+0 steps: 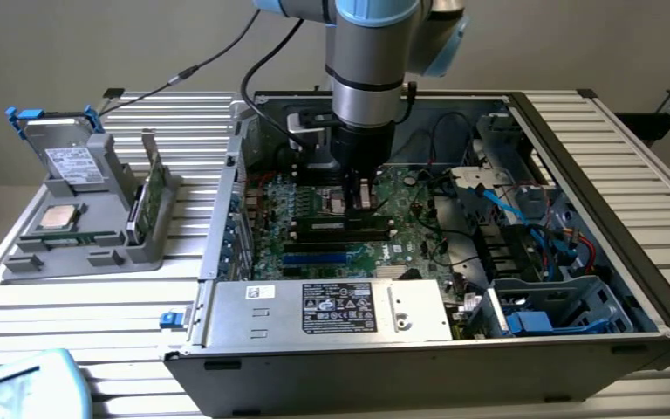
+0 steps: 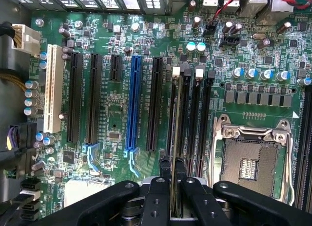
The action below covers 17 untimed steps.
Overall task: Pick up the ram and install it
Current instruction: 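Insert the ram into the slot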
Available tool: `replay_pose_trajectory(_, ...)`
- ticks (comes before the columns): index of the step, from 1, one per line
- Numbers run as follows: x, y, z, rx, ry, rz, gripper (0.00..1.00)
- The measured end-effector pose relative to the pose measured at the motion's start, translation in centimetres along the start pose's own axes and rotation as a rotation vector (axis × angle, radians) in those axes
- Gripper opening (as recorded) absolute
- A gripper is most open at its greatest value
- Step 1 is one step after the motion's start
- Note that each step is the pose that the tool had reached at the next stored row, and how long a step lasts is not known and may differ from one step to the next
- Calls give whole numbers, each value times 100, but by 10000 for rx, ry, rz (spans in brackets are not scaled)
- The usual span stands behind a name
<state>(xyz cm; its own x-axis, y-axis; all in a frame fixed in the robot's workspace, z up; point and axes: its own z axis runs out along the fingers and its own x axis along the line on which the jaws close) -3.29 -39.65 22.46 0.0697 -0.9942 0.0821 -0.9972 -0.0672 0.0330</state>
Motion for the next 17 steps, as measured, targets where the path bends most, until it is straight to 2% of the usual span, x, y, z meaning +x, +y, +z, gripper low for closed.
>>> replay_pose_trajectory(5, 0, -22, 13, -48, 7, -6, 14)
replay_pose_trajectory(12, 2, -26, 19, -174, 16, -16, 14)
replay_pose_trajectory(17, 4, -43, 20, -204, 11, -20, 14)
